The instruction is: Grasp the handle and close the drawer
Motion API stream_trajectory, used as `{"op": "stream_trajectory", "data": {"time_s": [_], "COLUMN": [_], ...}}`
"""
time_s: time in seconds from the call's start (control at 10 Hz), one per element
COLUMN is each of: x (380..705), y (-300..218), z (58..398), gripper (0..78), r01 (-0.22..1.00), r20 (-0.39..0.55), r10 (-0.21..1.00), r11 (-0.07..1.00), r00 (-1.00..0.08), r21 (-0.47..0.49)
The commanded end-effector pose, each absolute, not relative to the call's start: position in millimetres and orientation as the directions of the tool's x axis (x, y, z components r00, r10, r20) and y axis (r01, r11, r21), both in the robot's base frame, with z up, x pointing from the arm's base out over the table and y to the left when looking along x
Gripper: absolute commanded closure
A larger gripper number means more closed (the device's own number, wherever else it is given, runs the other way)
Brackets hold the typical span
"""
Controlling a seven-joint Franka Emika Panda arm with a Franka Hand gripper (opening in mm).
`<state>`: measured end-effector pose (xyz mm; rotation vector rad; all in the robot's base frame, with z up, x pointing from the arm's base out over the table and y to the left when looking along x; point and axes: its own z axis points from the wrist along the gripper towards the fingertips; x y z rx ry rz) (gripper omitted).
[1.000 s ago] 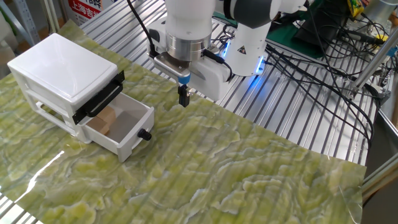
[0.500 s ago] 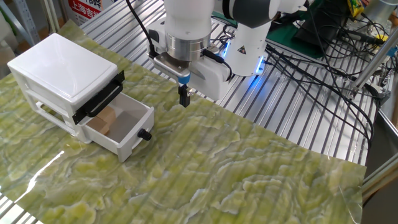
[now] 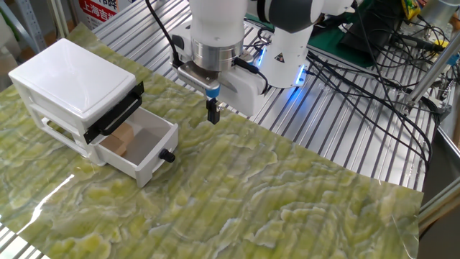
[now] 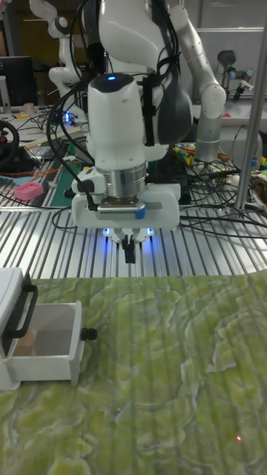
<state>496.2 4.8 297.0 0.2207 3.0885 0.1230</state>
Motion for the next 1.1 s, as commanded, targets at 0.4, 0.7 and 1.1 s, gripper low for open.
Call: {"op": "stream_trajectory", "data": {"time_s": [0.4,0.7,1.1], "x": [497,498,502], "y": [9,-1,-16], "z": [281,271,263], "gripper": [77.6,77.6,77.6], "r01": [0.137,0.119,0.109], "r20": [-0.045,-0.051,-0.065], "r10": [0.139,0.119,0.109], "r11": [0.990,0.993,0.994], "r00": [-0.989,-0.992,-0.992], "r21": [0.045,0.015,0.011]}}
